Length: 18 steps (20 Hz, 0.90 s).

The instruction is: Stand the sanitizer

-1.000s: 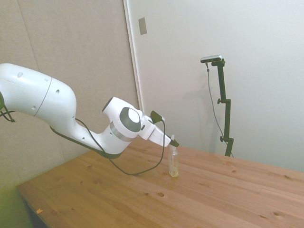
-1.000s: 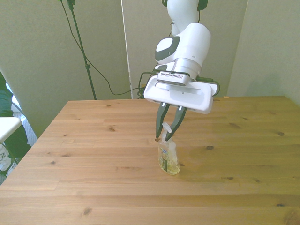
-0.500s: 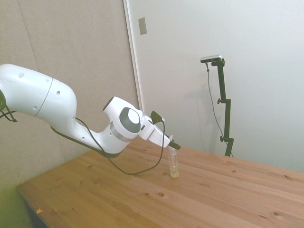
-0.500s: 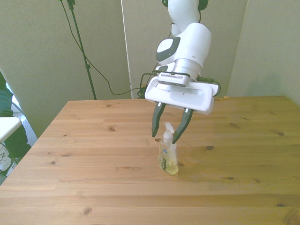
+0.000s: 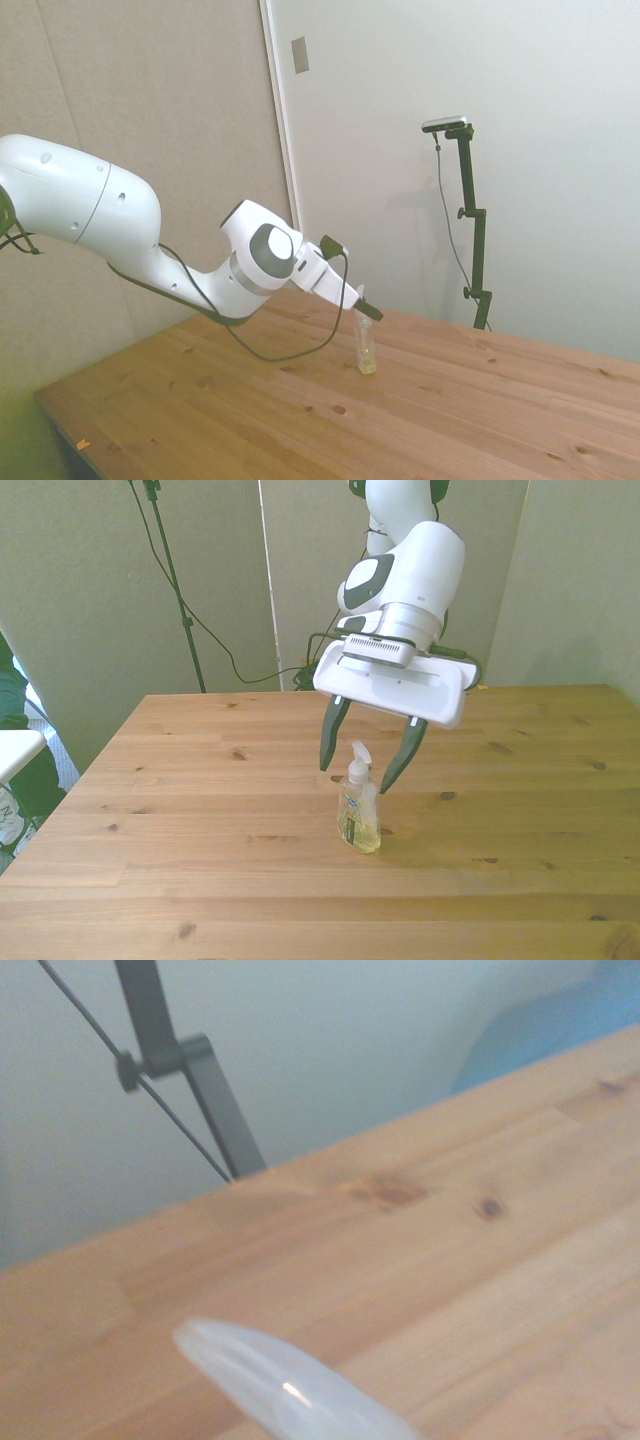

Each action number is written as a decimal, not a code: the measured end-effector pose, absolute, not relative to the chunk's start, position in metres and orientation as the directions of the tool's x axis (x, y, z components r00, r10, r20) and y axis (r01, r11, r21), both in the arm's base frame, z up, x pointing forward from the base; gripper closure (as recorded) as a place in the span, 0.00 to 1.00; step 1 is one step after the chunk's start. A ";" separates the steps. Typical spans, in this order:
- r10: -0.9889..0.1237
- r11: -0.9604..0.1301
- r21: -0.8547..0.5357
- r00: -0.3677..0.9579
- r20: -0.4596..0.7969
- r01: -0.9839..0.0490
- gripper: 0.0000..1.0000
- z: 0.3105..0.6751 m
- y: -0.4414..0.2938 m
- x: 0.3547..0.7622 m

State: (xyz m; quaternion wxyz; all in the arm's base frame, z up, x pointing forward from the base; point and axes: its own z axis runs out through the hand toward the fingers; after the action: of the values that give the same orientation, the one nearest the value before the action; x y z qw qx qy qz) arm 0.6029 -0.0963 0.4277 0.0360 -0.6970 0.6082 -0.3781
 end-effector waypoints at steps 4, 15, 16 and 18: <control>-0.887 -0.248 -0.498 -0.012 0.461 -0.831 0.00 0.426 -0.105 0.569; -0.898 -0.271 -0.477 0.042 0.437 -0.836 0.00 0.429 -0.089 0.535; -0.901 -0.275 -0.470 0.054 0.431 -0.838 0.00 0.432 -0.085 0.533; -0.908 -0.290 -0.445 0.097 0.407 -0.847 0.00 0.442 -0.074 0.531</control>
State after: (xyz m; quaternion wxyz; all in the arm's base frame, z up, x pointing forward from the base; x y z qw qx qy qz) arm 0.5313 -0.0739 0.4423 0.0485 -0.7389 0.5939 -0.3145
